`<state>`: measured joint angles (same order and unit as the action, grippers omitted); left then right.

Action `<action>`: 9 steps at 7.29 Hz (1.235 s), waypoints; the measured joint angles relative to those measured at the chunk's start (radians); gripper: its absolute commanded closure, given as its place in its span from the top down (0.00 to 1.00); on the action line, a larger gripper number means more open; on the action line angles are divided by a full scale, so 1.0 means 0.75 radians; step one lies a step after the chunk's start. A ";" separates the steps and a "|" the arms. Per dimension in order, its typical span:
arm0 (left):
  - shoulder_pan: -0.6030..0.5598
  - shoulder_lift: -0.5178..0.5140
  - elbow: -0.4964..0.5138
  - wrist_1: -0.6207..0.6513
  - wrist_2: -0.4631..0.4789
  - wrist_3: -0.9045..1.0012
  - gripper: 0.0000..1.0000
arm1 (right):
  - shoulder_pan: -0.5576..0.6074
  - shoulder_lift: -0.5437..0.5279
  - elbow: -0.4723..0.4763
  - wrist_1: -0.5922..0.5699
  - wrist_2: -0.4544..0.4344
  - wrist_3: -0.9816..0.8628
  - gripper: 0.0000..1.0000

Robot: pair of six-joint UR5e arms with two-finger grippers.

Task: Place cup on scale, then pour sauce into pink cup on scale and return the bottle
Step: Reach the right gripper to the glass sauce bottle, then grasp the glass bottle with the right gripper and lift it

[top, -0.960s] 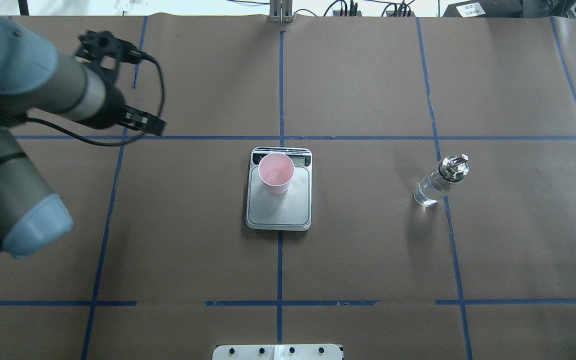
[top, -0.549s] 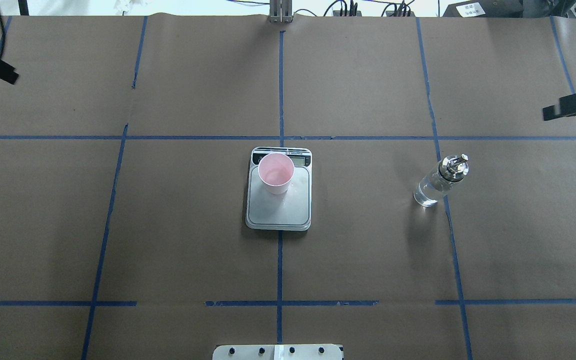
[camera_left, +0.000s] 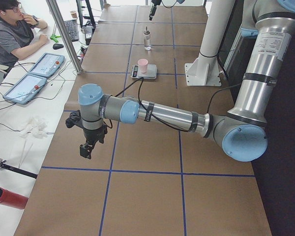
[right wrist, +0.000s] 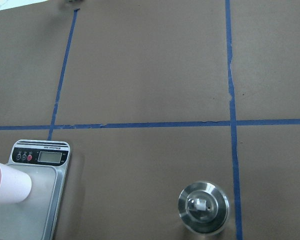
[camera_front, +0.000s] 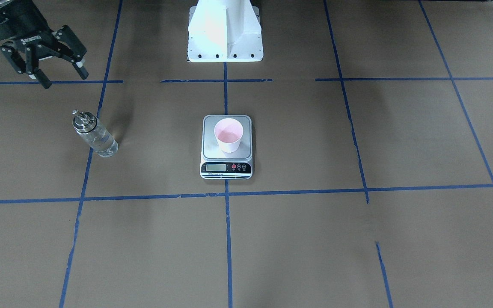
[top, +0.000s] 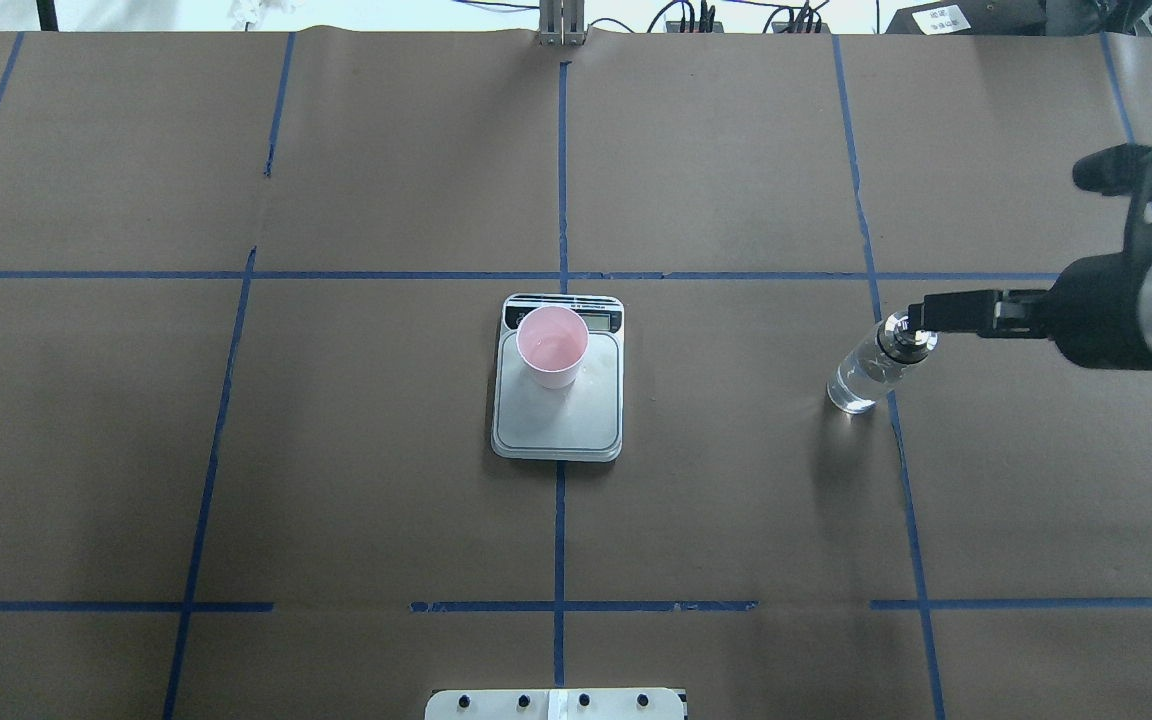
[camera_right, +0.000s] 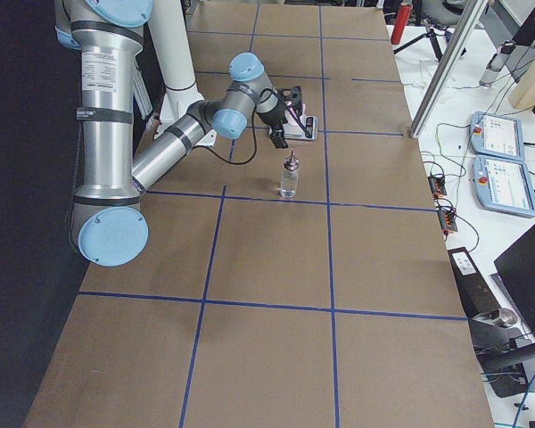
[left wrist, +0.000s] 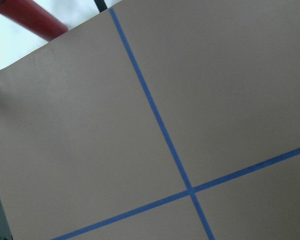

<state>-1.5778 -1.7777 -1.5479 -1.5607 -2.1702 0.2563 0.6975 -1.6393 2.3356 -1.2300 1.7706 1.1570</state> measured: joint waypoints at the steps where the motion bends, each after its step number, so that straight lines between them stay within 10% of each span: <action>1: -0.014 0.047 0.006 0.006 -0.015 0.003 1.00 | -0.216 -0.045 0.014 0.000 -0.290 0.066 1.00; 4: -0.022 0.202 -0.058 0.014 -0.195 -0.011 1.00 | -0.588 -0.118 -0.032 0.036 -0.794 0.226 1.00; 9: -0.020 0.224 -0.099 0.013 -0.227 -0.012 1.00 | -0.723 -0.103 -0.587 0.569 -1.233 0.259 1.00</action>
<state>-1.5929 -1.6094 -1.6223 -1.5508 -2.3407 0.2469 0.1556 -1.7163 1.8955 -0.8029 0.8457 1.3513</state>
